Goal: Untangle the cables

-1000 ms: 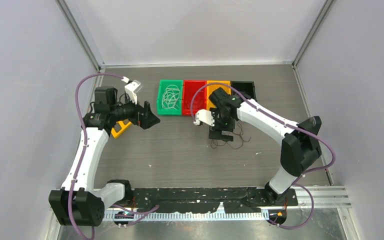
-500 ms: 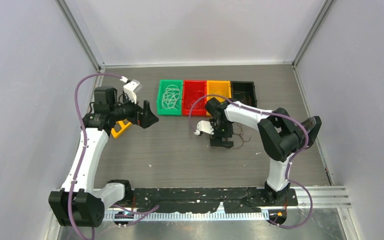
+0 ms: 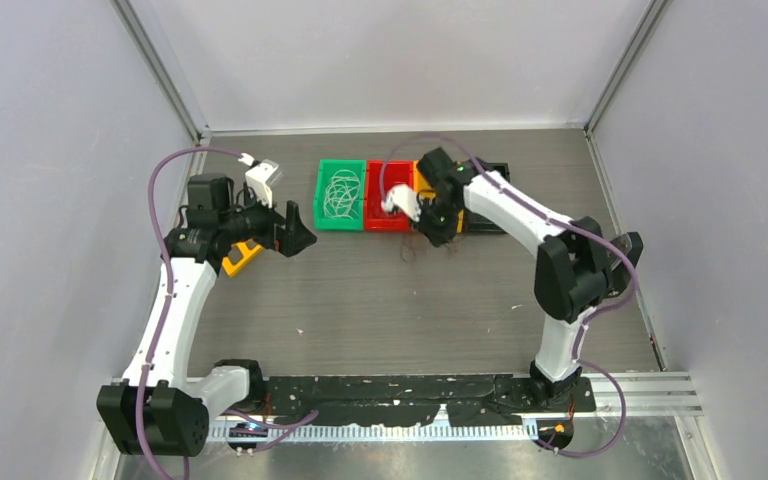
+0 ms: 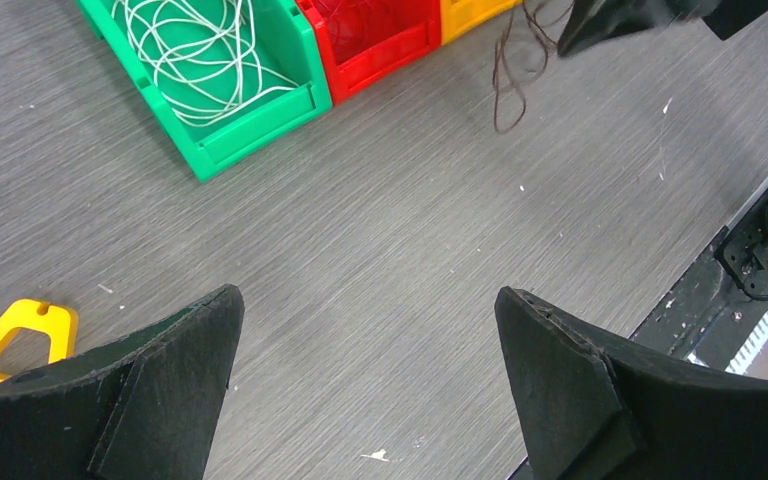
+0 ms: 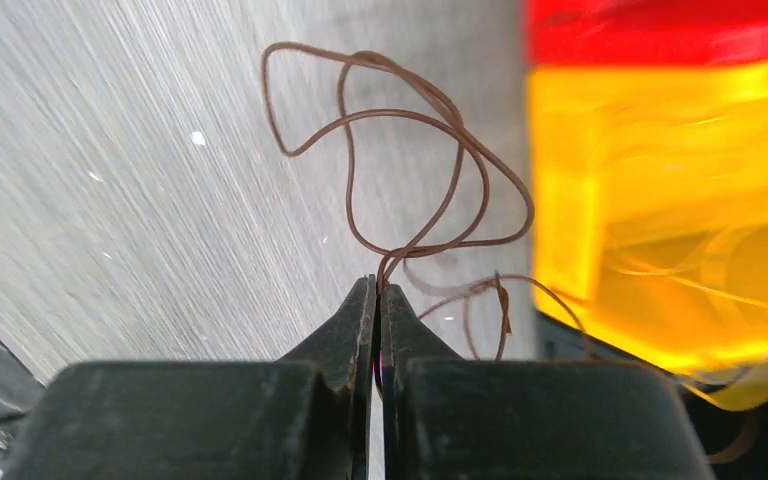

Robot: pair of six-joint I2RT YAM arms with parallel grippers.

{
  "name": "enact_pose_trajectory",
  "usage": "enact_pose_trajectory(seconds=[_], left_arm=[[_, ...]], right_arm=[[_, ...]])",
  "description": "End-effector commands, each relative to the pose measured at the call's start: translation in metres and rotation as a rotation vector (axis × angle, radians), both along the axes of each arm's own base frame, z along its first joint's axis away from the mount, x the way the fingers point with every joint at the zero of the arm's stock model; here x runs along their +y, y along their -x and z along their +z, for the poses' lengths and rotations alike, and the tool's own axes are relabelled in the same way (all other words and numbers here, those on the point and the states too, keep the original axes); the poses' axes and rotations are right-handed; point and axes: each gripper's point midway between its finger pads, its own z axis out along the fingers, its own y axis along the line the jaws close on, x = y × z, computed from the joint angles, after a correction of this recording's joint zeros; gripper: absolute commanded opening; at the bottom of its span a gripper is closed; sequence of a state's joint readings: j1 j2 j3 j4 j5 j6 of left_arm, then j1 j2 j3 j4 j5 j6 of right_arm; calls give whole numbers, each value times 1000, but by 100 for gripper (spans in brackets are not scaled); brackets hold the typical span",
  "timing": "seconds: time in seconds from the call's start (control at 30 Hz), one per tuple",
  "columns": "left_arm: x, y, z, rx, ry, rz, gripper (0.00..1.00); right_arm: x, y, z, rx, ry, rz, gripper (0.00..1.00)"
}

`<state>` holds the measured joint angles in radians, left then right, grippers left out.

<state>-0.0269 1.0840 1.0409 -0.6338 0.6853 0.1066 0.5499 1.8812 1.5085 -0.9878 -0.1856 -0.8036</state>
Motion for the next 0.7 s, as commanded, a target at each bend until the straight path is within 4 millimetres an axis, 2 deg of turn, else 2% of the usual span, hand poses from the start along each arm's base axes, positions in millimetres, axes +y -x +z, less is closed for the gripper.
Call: enact_pose_trajectory(seconds=[0.0, 0.1, 0.17, 0.2, 0.27, 0.3, 0.33, 0.37, 0.5, 0.57, 0.67], left_arm=[[-8, -3, 15, -28, 47, -24, 99], [-14, -6, 21, -31, 83, -40, 100], [-16, -8, 25, -42, 101, -47, 100], [-17, -10, 27, -49, 105, -49, 99], [-18, -11, 29, -60, 113, -55, 100], [-18, -12, 30, -62, 112, -57, 99], [-18, -13, 32, -61, 111, -58, 99], [-18, -13, 32, -60, 112, -59, 100], [-19, -14, 34, -60, 118, -61, 100], [-19, -15, 35, -61, 119, -63, 99], [-19, -16, 35, -59, 121, -63, 100]], right_arm=[[38, -2, 133, -105, -374, -63, 6], [40, 3, 187, -155, -506, -72, 6], [33, 3, 206, -202, -535, -84, 5], [24, -7, 192, -234, -507, -101, 6], [-7, -32, 178, -312, -442, -190, 6], [-14, -40, 174, -297, -447, -222, 6], [-30, -56, 177, -291, -465, -303, 5], [-33, -61, 183, -278, -503, -329, 6], [-63, -106, 209, -312, -634, -525, 5], [-73, -123, 215, -323, -690, -602, 6], [-80, -142, 210, -301, -776, -703, 6]])
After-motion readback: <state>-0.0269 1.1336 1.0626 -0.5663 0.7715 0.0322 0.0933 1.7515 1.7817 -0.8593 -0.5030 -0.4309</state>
